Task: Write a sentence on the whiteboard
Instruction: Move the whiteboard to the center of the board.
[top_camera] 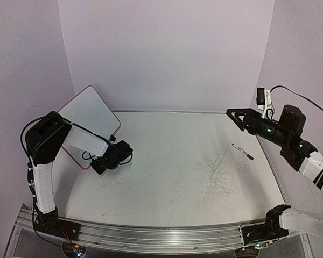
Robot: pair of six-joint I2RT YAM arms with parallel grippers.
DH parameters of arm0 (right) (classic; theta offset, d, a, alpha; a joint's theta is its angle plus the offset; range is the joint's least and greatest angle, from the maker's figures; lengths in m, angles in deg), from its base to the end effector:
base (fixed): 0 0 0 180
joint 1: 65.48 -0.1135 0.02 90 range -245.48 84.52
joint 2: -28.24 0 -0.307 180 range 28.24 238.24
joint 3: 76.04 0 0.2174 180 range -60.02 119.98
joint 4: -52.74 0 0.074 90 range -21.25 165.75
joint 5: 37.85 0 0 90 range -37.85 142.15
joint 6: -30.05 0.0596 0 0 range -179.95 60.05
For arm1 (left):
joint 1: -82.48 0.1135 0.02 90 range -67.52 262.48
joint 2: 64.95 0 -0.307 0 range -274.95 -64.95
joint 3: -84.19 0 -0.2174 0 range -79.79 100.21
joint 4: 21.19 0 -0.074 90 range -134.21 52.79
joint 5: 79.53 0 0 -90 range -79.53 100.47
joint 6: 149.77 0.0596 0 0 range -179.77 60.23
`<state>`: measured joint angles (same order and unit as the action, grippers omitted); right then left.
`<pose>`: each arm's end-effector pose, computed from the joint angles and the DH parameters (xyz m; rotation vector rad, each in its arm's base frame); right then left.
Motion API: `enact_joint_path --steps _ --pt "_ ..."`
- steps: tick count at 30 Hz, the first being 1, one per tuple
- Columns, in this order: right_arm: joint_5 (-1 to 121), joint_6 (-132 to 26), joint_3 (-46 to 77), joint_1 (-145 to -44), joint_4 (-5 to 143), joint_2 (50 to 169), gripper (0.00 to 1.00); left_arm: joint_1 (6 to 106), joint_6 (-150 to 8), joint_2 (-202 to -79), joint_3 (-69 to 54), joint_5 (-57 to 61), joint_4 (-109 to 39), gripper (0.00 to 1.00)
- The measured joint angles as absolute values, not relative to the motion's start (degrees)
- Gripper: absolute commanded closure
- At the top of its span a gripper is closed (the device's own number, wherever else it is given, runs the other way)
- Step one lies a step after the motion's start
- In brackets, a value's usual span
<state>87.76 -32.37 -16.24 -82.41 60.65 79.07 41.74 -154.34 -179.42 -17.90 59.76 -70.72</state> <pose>0.1461 0.0807 0.3877 -0.3681 1.6215 1.0794 0.2791 -0.1808 0.1508 -1.0737 2.0354 0.3287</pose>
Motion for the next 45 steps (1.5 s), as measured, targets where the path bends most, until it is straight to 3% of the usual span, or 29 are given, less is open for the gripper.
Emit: enact_joint_path --steps 13,25,45 --pt "74.14 -33.26 -15.34 -82.41 67.18 75.83 0.02 41.27 -139.20 -174.57 -26.90 60.12 -58.24 1.00" --pt "69.78 -30.70 -18.60 -82.41 68.65 72.54 0.02 39.36 -134.63 -174.97 -27.13 60.87 -57.64 1.00" --pt "71.23 -35.99 -18.46 -82.41 69.26 76.94 0.02 16.83 -128.90 -179.06 -22.41 63.27 -58.22 1.00"
